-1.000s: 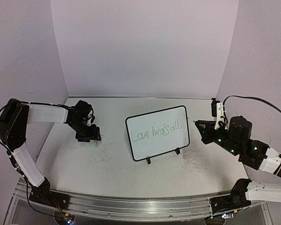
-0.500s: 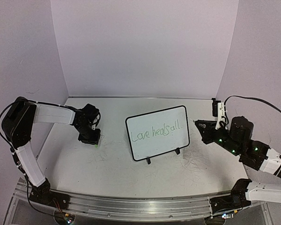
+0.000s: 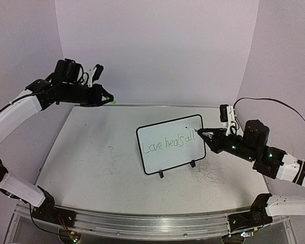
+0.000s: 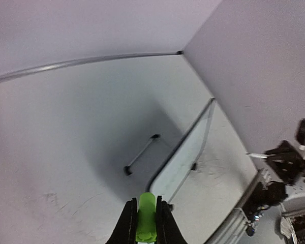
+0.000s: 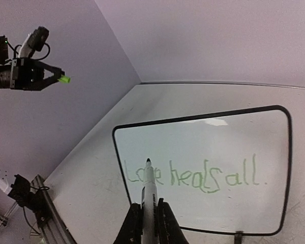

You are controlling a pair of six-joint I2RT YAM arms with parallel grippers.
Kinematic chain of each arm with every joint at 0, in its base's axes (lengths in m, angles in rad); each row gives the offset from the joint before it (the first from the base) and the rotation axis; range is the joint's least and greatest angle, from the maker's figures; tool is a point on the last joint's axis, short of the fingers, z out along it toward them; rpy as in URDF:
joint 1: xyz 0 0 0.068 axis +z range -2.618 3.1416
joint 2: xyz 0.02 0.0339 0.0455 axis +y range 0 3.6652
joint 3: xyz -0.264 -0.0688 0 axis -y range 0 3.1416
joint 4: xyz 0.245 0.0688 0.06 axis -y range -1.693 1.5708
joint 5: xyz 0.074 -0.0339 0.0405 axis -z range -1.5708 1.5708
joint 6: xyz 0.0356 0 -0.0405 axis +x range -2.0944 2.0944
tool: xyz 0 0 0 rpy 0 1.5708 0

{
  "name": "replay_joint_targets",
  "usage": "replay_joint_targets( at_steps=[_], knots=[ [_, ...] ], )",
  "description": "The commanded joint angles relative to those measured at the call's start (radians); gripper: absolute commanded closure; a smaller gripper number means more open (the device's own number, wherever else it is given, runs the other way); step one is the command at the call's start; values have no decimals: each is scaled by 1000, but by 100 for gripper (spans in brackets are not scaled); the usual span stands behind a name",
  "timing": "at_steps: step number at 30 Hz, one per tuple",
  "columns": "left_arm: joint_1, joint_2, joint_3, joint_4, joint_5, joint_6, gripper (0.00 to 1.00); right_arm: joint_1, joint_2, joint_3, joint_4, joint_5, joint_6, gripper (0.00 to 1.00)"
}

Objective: Write a sentence on the whiteboard
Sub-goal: Insert the whiteboard marker without the cap into the pen cap.

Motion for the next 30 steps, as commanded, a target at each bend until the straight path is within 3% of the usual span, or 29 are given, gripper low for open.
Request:
replay_joint_targets(
  at_steps=[1,5,9,15,23,30],
  knots=[
    [-151,-36,-12,158,300,4,100,-1,72,114,185,-293,59,100],
    [-280,-66,-142,512,359,-75,100,-1,158,147,362,-510,131,100],
    [-333,-28,-181,671,384,-105,100,8,217,150,538,-569,229,100],
    [-366,13,-182,718,396,-120,100,29,251,174,564,-552,235,100],
    [-367,-58,-227,735,308,-102,100,29,170,127,508,-479,196,100],
    [-367,-57,-217,737,313,-105,100,29,175,142,484,-530,182,100]
  ],
)
